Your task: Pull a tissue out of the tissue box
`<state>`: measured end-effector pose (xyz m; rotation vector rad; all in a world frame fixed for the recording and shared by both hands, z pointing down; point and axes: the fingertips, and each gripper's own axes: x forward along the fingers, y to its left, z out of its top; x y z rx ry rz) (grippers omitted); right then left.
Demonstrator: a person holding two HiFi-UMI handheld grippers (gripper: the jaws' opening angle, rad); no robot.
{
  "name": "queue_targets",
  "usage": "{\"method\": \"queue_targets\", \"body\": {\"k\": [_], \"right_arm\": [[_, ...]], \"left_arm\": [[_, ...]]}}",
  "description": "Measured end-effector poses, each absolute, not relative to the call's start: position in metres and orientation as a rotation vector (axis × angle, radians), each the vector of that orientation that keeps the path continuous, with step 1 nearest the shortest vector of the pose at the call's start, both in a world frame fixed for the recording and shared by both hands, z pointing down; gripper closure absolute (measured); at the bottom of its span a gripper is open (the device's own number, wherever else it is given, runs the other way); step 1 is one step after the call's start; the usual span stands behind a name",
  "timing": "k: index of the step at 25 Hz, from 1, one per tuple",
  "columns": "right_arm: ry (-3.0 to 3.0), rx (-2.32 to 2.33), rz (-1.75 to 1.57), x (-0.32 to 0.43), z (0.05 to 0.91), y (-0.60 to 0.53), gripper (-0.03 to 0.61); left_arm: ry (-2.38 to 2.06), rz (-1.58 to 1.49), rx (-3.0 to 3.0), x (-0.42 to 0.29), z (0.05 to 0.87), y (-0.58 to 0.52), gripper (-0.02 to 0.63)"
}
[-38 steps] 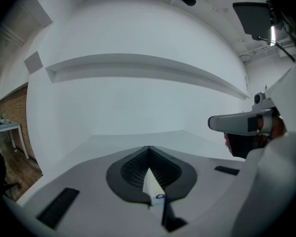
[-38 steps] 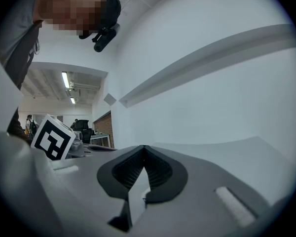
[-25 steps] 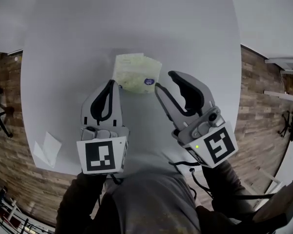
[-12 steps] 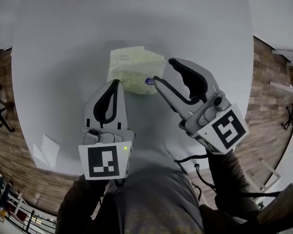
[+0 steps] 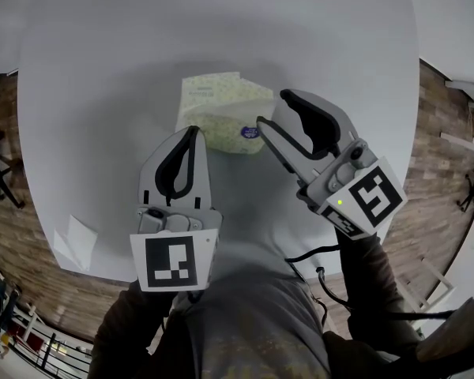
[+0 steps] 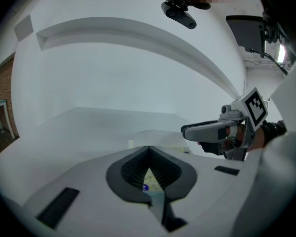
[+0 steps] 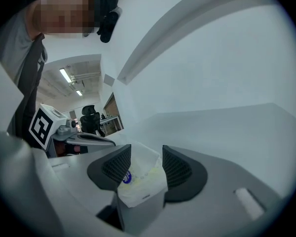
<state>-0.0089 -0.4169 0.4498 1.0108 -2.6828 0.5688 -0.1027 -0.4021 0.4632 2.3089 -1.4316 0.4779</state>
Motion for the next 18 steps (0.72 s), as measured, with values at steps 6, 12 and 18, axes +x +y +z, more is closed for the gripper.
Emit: {"method": "queue_targets", "body": {"k": [6, 12, 18], "right_arm": [[-2.684, 0.944, 0.63, -0.012, 0.462, -0.415, 0.4], [-2.698, 0.926, 0.57, -0.018, 0.459, -0.411, 0.436], [-2.655, 0.893, 0.495, -0.021, 0.46, -0.405, 0.577]], "left_arm": [[-1.421, 0.501, 2.299, -0.101, 0.471, -0.403, 0.615], [-1.407, 0.512, 2.304, -0.097, 0.476, -0.405, 0.615], [-1.39, 0.513, 2.309, -0.092, 0.479, -0.405, 0.615]]}}
